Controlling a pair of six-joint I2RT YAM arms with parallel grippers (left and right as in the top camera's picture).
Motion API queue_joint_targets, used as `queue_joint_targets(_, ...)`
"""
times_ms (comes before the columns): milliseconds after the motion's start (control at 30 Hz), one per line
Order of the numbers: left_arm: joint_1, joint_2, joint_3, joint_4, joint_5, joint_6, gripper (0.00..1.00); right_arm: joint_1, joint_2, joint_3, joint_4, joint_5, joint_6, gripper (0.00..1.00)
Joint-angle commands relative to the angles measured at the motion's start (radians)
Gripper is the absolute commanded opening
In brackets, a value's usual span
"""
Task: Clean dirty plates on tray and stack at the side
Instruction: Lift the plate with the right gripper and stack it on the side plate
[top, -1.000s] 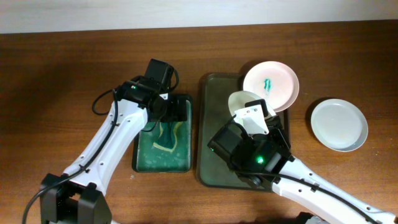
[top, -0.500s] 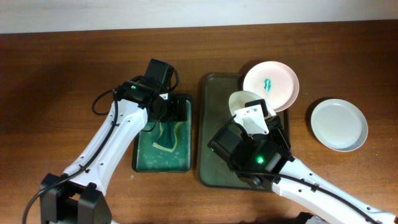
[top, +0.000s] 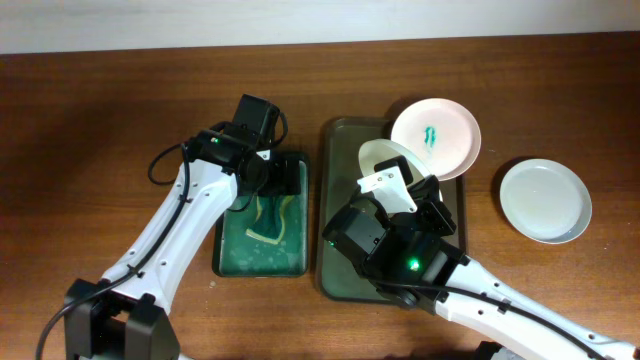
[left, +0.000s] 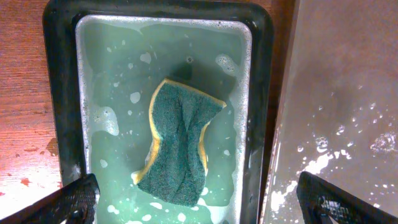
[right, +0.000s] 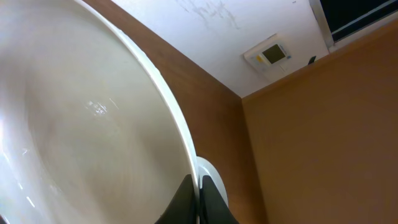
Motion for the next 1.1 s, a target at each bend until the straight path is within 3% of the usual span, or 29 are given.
queue_joint_targets(0, 0.004, -0.008, 0.011, 0.0, 0.007, 0.002, 0.99, 0.002, -0.015, 0.021, 0.003, 0.034, -0.003, 0.04)
queue_joint_targets(267, 0.004, -0.008, 0.011, 0.0, 0.007, 0.002, 0.99, 0.002, -0.015, 0.021, 0.003, 0.009, 0.005, 0.04)
queue_joint_targets(367, 0.004, -0.008, 0.011, 0.0, 0.007, 0.002, 0.99, -0.037, -0.014, 0.02, 0.002, -0.106, 0.146, 0.04)
queue_joint_targets(400, 0.004, -0.008, 0.011, 0.0, 0.008, 0.002, 0.99, -0.113, -0.014, 0.02, 0.003, -0.254, 0.205, 0.04)
queue_joint_targets(500, 0.004, -0.008, 0.011, 0.0, 0.007, 0.002, 0.99, -0.408, -0.015, 0.021, 0.003, -0.649, 0.175, 0.04)
queue_joint_targets(633, 0.004, -0.008, 0.011, 0.0, 0.007, 0.002, 0.99, -0.954, -0.008, 0.028, 0.037, -1.165, -0.041, 0.04)
queue_joint_targets(700, 0.004, -0.008, 0.011, 0.0, 0.007, 0.002, 1.0, -1.303, 0.024, 0.027, 0.076, -1.382, -0.044, 0.04)
queue_joint_targets(767, 0.004, -0.008, 0.011, 0.0, 0.007, 0.002, 0.99, -1.508, 0.062, 0.027, 0.12, -1.411, 0.004, 0.04)
queue_joint_targets(900, 0.004, -0.008, 0.011, 0.0, 0.007, 0.002, 0.99, -1.727, 0.177, 0.027, 0.197, -1.391, 0.12, 0.04)
queue_joint_targets(1033, 0.004, -0.008, 0.011, 0.0, 0.007, 0.002, 0.99, -1.776, 0.328, 0.027, 0.185, -1.388, 0.117, 0.06)
queue_joint_targets(1067, 0.004, -0.008, 0.011, 0.0, 0.007, 0.002, 0.99, -1.77, 0.351, 0.027, 0.178, -1.388, 0.117, 0.31)
